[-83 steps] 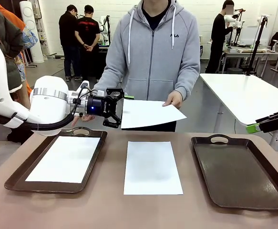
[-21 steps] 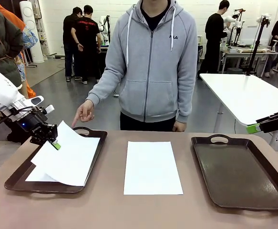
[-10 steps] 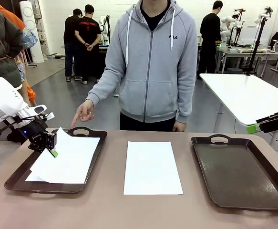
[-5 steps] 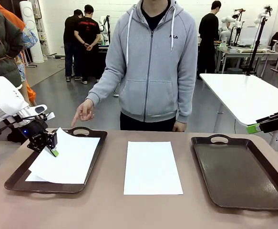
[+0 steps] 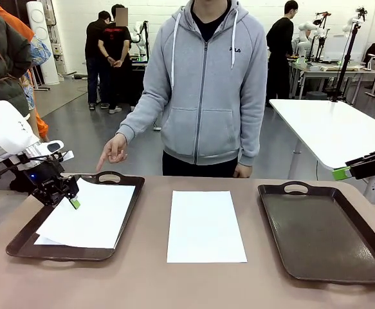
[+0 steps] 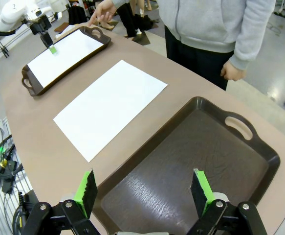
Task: Sort the A4 documents.
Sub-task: Place the A4 Paper in the designated Handle tray.
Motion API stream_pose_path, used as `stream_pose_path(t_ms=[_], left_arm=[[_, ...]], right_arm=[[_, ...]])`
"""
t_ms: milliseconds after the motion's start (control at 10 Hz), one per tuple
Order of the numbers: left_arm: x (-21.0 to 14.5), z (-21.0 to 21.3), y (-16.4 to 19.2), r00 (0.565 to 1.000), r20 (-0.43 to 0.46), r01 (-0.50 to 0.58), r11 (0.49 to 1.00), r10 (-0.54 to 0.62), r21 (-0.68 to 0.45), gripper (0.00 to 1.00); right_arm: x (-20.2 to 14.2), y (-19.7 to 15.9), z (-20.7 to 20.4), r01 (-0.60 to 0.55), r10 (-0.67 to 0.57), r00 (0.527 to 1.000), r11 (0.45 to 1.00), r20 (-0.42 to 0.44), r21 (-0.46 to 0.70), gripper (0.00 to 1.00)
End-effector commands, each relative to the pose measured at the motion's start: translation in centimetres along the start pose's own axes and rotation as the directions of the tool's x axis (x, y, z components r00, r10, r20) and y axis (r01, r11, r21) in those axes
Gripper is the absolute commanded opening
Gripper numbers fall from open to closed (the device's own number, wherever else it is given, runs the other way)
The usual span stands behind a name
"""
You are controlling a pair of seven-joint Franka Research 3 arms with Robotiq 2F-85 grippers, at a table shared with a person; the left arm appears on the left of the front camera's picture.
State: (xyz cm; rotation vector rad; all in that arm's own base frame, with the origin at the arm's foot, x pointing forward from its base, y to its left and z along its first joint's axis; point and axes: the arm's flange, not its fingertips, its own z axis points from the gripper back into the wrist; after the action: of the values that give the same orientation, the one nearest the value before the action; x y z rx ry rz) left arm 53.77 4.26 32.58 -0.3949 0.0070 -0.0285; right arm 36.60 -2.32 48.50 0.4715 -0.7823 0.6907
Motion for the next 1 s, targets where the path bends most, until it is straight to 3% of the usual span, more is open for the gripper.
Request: stream_pose_path(t_ms=[0,100,200,500,700,900], left_arm=[[-0.2,1.3,-0.1,1.0,-0.001,-0.025,0.997,0.025,0.071,1.0],[-0.3,1.9,-0.1,1.0,0.008,-0.022,0.996,0.022,0.085,0.82],[-0.4,2.3,-0.2,1.0,0.014,-0.019,0.996,0.018,0.088,1.0],[-0.2,2.6,-0.5,1.0,0.011,-0.012,0.997,0.011,0.081,1.0],[-0.4,2.4,-1.3,0.998,0.054,-0.034,0.999,0.033,0.006,1.0],[-0.1,2.4,-0.4,1.0,0.022,0.004,0.998,-0.005,0.064,1.0]], right_arm=[[0.0,-0.3,-0.4,-0.006,0.005,1.0,1.0,0.026,0.019,1.0],[0.0,-0.3,-0.4,-0.006,0.005,1.0,1.0,0.026,0.019,1.0],[0.0,-0.3,-0.4,-0.006,0.005,1.0,1.0,0.026,0.019,1.0],[0.0,-0.3,-0.4,-0.006,0.005,1.0,1.0,0.026,0.019,1.0],[0.0,-0.3,-0.4,-0.006,0.005,1.0,1.0,0.026,0.019,1.0],[0.0,-0.3,-0.4,-0.006,0.005,1.0,1.0,0.026,0.019,1.0]])
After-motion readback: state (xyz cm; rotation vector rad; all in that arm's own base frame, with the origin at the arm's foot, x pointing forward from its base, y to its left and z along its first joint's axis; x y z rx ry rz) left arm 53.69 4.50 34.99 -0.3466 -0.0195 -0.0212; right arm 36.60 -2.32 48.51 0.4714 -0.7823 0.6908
